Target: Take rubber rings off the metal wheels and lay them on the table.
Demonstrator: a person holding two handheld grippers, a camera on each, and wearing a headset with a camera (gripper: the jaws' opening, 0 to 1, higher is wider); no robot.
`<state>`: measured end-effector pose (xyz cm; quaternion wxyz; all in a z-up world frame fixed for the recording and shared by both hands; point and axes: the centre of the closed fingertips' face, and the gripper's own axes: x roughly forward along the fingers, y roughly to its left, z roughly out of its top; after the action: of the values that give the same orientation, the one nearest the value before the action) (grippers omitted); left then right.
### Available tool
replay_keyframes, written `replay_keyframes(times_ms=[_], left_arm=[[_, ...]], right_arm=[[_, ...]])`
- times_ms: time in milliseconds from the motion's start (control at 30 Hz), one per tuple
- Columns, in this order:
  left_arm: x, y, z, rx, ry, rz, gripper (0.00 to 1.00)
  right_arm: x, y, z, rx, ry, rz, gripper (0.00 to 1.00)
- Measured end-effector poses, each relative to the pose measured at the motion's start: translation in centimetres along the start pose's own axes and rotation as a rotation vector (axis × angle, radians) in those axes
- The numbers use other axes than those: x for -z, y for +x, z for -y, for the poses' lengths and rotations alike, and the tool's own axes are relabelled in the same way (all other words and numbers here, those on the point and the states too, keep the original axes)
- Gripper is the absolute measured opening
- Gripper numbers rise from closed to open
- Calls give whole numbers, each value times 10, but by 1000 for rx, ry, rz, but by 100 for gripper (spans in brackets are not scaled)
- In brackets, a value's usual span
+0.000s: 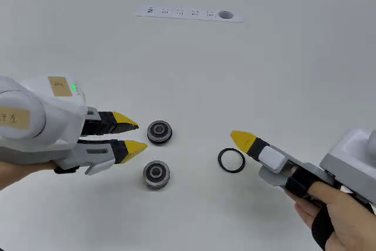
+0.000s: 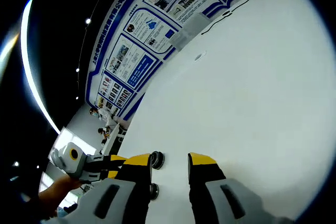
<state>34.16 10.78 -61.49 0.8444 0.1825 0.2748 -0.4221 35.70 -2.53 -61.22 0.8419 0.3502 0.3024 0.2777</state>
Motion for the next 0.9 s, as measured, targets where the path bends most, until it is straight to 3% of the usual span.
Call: replay_keyframes(times_ms=[100, 500, 700, 900], left_arm=[[0, 5, -2, 13, 11, -10, 21], [1, 28, -16, 49, 33, -28, 20], [3, 38, -17, 70, 37, -42, 19], [3, 46, -14, 92, 44, -47, 18]], right_arm=[[4, 6, -11, -54, -18, -24, 36], [26, 16, -26, -117, -64, -121, 44], [30, 23, -29, -134, -53, -143, 45], [24, 31, -33, -144, -17, -127, 45]])
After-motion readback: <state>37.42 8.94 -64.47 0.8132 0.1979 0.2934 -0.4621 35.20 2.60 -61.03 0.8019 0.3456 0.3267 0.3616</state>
